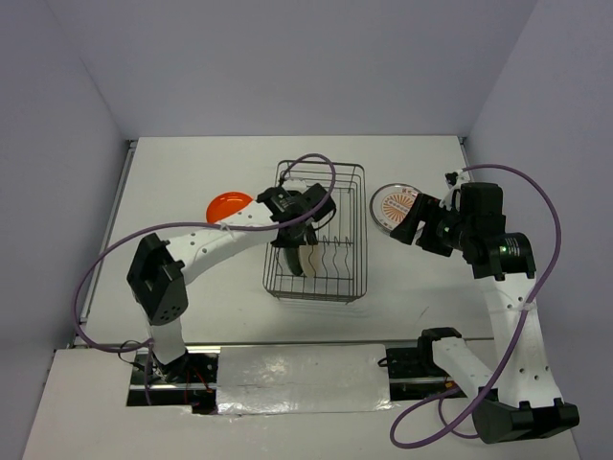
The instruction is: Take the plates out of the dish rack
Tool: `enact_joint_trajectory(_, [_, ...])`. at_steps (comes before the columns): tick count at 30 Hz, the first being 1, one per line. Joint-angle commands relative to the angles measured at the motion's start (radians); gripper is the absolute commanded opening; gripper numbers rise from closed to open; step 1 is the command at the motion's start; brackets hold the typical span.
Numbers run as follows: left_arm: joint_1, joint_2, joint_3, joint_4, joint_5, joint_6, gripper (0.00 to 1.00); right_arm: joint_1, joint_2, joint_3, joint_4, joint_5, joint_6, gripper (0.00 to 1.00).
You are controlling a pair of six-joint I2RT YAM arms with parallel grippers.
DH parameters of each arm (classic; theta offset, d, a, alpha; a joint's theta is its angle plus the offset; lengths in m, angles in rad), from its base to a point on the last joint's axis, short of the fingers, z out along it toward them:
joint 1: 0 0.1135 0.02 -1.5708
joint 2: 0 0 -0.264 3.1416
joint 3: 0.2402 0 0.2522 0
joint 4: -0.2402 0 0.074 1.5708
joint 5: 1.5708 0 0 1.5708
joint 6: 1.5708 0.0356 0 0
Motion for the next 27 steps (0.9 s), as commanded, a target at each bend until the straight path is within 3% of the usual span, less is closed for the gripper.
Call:
enact_joint_trajectory(1, [0.002,-0.019,0.105,-0.098,-0.074,-0.016,0.08,0.007,-0.007,0.019,-0.003,0.007,-0.015,0.77])
enact_joint_trajectory(4, [0.005,-0.019,0.204,-0.18,-0.108,-0.047,0.0,0.006,-0.002,0.025,-0.001,0.005,-0.015,0.77])
enact_joint_trajectory(10, [0.042,-0.045,0.411,-0.314,-0.228,-0.139,0.0,0.006,0.012,0.041,-0.001,-0.004,-0.015,0.77])
enact_joint_trajectory(15, [0.187,-0.105,0.412,-0.31,-0.262,-0.118,0.0,0.007,0.015,0.031,0.013,-0.021,-0.009,0.77])
enact_joint_trajectory(19, [0.438,-0.219,0.176,-0.086,-0.092,-0.013,0.0,0.007,0.018,0.025,0.023,-0.027,-0.006,0.77])
enact_joint_trajectory(20, [0.474,-0.237,0.13,0.036,-0.053,0.029,0.0,0.006,0.019,0.024,0.025,-0.028,-0.006,0.77])
enact_joint_trajectory(25, [0.761,-0.292,-0.197,0.417,0.33,0.079,0.03,0.006,0.024,0.015,0.039,-0.037,-0.006,0.77])
enact_joint_trajectory(27, [0.825,-0.27,-0.289,0.556,0.465,0.059,0.04,0.006,0.026,0.011,0.039,-0.036,-0.009,0.77])
